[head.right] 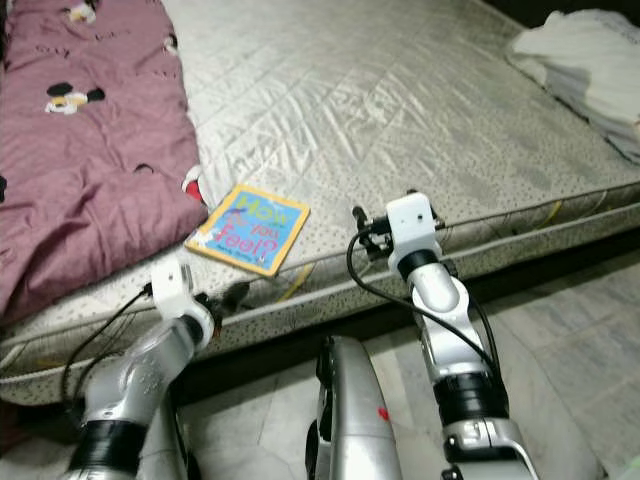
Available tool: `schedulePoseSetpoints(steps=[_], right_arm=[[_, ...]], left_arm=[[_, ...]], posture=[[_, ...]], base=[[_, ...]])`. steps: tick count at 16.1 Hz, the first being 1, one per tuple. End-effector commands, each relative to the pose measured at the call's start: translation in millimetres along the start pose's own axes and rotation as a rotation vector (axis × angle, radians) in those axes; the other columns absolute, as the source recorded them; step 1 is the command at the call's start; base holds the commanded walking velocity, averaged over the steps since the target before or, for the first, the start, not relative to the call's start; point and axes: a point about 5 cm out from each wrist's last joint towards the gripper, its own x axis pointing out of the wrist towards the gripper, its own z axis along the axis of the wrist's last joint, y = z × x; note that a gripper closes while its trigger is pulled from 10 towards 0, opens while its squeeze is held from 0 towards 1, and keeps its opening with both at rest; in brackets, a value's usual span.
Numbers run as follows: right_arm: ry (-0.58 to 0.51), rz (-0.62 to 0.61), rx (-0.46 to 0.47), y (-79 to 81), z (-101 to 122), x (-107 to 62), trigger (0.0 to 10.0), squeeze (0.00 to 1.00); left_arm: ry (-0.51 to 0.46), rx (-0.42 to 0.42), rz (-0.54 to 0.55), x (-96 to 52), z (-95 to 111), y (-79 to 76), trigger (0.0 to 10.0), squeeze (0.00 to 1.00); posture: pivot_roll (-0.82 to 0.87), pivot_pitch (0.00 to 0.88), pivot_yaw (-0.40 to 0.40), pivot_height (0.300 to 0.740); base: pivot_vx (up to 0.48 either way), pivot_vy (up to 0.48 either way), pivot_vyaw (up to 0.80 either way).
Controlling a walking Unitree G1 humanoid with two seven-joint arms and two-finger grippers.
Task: Clean up the room
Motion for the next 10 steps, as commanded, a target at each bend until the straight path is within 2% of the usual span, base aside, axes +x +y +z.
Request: schedulePoseSetpoints(steps=[1, 2, 3, 4, 6, 8, 9, 10], right_arm=[[0.008, -0.009, -0.004, -4.4, -2, 0.6, 10.0, 0.0], [0.007, -0.006, -0.003, -2.8, -1, 2.1, 10.0, 0.0], [0.005, -0.004, -0.002, -2.0, 0, 2.5, 10.0, 0.0], [0.003, -0.003, -0.002, -1.9, 0, 2.6, 10.0, 0.0], [0.004, -0.002, -0.008, -3.7, 0, 1.9, 10.0, 0.0], [0.005, -0.002, -0.013, -5.2, -1, 0.9, 10.0, 0.0], [0.005, -0.003, -0.017, -6.4, -1, 0.1, 10.0, 0.0], [0.006, -0.003, -0.017, -6.8, -1, -0.4, 10.0, 0.0]], left_arm=[[0.006, 0.014, -0.003, -4.0, -3, 0.1, 10.0, 0.0], [-0.054, -0.09, 0.022, -3.1, 3, 4.7, 10.0, 0.0], [-0.081, -0.151, 0.04, -0.8, 6, 7.7, 10.0, 0.0], [-0.102, -0.193, 0.024, -1.1, 10, 7.0, 10.0, 0.0], [-0.238, -0.298, -0.043, 7.6, 34, 4.7, 10.0, 0.0], [-0.288, -0.328, -0.092, 11.1, 46, -2.1, 10.0, 0.0], [-0.286, -0.306, -0.138, 14.5, 52, -14.9, 10.0, 0.0], [-0.281, -0.295, -0.158, 15.3, 54, -20.6, 10.0, 0.0]], posture=[[-0.08, 0.057, -0.092, 0.494], [-0.08, 0.055, -0.095, 0.494], [-0.08, 0.055, -0.095, 0.494], [-0.09, 0.055, -0.097, 0.494], [-0.1, 0.054, -0.101, 0.494], [-0.11, 0.054, -0.103, 0.494], [-0.12, 0.054, -0.102, 0.494], [-0.11, 0.054, -0.101, 0.494]], base=[[0.0, 0.0, 0.0], [0.0, 0.0, 0.0], [0.0, 0.0, 0.0], [0.0, 0.0, 0.0], [0.0, 0.0, 0.0], [0.0, 0.0, 0.0], [0.0, 0.0, 0.0], [0.0, 0.0, 0.0]])
